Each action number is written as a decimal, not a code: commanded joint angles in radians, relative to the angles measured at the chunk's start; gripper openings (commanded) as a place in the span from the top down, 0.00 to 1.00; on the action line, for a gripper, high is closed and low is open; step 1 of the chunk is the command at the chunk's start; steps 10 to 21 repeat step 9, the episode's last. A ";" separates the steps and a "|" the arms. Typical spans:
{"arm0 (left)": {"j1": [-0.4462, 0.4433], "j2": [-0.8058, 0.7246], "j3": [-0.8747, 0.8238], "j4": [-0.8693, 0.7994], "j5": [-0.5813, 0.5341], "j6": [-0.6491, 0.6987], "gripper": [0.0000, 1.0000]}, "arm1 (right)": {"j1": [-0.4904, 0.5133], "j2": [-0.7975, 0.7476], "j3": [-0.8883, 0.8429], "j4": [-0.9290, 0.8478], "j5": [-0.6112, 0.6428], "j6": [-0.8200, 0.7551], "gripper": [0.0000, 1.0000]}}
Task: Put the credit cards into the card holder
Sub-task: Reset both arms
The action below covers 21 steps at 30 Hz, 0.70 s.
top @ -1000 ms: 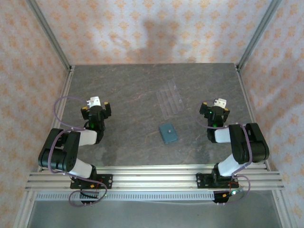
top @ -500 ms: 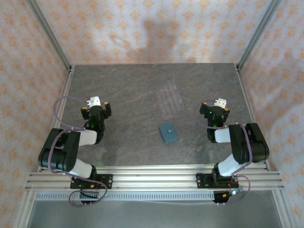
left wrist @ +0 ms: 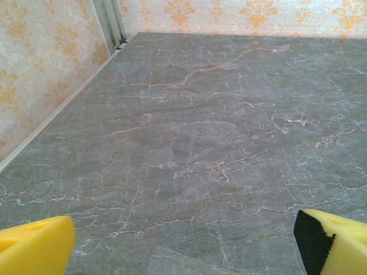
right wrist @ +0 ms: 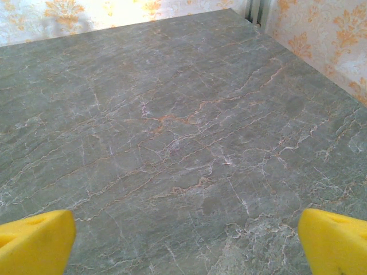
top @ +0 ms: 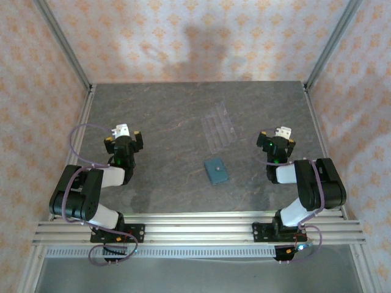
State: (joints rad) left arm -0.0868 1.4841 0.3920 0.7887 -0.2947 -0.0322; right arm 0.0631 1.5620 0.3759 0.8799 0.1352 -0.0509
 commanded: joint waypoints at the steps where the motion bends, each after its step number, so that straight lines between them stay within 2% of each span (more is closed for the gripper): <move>1: 0.003 0.010 0.018 -0.016 -0.003 0.003 0.01 | 0.009 -0.014 -0.003 0.038 0.030 -0.010 0.01; 5: 0.004 0.013 0.022 -0.022 0.039 0.021 0.01 | 0.009 -0.013 -0.004 0.041 0.032 -0.011 0.01; 21: 0.004 0.013 0.021 -0.022 0.040 0.020 0.01 | 0.008 -0.013 -0.003 0.039 0.032 -0.010 0.01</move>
